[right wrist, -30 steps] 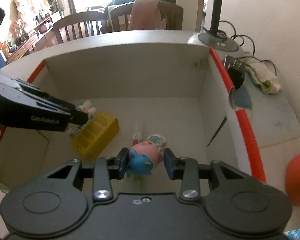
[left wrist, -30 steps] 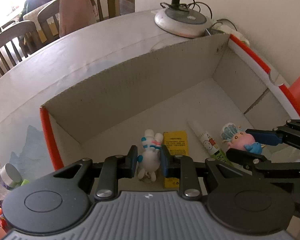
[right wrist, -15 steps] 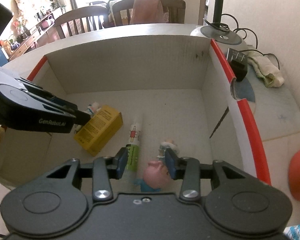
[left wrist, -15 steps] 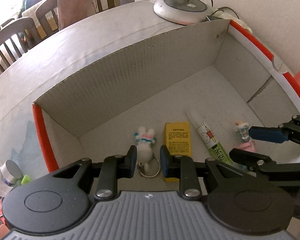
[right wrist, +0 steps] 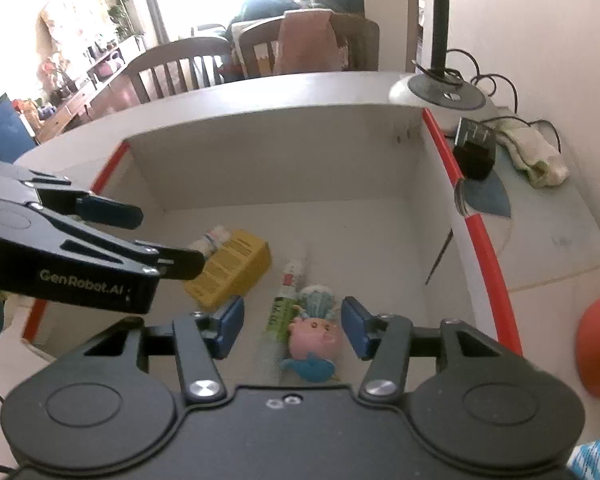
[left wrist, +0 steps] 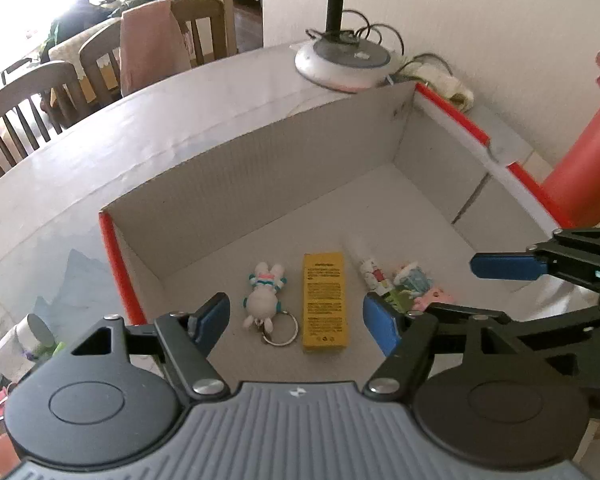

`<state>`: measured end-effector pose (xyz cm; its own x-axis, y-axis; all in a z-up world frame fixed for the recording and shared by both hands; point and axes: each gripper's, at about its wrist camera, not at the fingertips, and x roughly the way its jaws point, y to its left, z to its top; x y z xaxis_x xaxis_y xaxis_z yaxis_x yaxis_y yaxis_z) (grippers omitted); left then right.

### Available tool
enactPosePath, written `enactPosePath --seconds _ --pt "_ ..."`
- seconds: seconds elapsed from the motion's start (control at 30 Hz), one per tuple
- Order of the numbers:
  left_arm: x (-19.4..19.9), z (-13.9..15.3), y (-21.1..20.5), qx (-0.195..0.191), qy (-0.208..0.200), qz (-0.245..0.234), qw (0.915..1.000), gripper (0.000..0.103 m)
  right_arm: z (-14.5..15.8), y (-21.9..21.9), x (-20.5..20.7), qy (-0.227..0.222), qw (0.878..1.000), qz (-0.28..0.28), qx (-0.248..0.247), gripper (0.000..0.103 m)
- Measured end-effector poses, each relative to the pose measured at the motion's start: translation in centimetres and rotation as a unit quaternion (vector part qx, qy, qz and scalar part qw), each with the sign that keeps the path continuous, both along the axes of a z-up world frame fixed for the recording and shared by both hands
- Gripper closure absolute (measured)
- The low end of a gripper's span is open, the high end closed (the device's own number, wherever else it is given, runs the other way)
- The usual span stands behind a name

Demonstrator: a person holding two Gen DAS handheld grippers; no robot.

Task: Organize rigid objects
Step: 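Open both tools to release the bunny and pig into the box, then withdraw both tools back toward the remaining items on the table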

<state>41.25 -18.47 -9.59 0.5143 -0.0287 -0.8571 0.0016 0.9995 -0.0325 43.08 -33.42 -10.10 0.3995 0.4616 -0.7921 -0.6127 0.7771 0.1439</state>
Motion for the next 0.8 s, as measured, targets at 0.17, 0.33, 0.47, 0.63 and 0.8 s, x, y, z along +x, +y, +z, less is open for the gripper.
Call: enactPosePath --seconds 0.17,0.33,0.47,0.63,0.8 --pt "-1.6 1.6 1.1 -0.024 -0.017 0.022 0.9993 0.03 1.3 0.3 -0.9 -0.006 1.0 0.008 0.019 0.04" --pt "-3.8 3.1 2.1 -0.039 -0.039 0.036 0.9978 0.03 2.8 0.8 -2.2 -0.021 0.999 0.025 0.038 0.031" --pt "-5.7 4.4 2.8 -0.046 -0.059 0.045 0.9962 0.03 3.8 1.2 -3.4 -0.026 0.998 0.033 0.054 0.02" --pt "-8.3 5.7 3.9 -0.058 -0.082 0.052 0.9936 0.024 5.2 2.0 -5.5 -0.039 0.996 0.039 0.066 0.015" --pt "-11.1 6.6 5.5 -0.072 -0.101 0.057 0.9906 0.023 6.4 3.3 -8.2 -0.052 0.995 0.04 0.072 0.013"
